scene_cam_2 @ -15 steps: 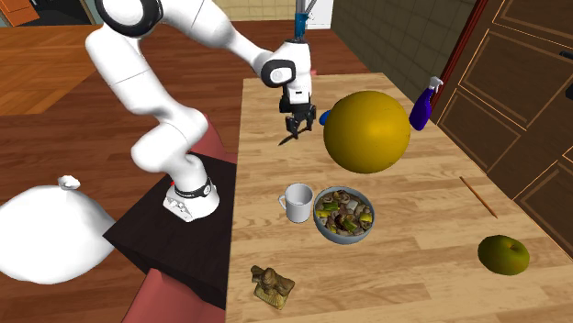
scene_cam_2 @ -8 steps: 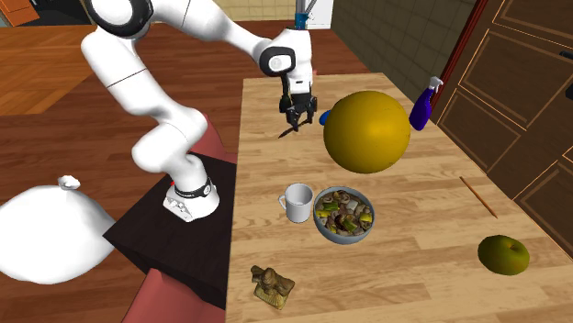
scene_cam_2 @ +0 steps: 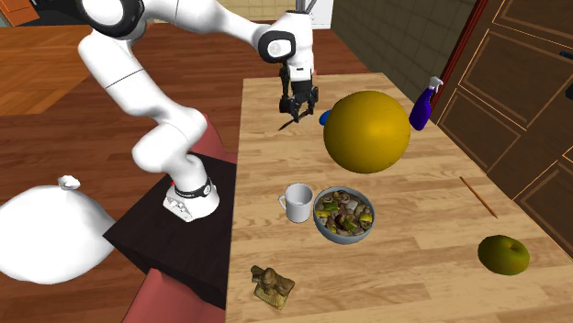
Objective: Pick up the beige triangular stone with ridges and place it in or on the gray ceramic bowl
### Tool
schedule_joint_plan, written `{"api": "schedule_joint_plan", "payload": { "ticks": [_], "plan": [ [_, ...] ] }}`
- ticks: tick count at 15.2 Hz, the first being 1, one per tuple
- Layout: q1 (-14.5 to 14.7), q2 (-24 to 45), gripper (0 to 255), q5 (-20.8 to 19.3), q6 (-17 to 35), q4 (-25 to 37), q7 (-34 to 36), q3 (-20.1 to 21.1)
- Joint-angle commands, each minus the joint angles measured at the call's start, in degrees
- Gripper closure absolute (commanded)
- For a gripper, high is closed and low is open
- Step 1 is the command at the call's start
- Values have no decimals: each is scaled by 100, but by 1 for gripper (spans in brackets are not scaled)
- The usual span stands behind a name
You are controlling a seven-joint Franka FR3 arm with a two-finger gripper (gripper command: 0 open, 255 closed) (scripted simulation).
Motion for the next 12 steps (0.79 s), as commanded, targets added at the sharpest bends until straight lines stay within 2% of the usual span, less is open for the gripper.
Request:
{"api": "schedule_joint_plan", "payload": {
  "ticks": [1,12],
  "plan": [
    [-32,-32,255,-22,-51,3,-153,-139],
    [-728,376,255,-520,244,-21,-1567,-1183]
  ]
}}
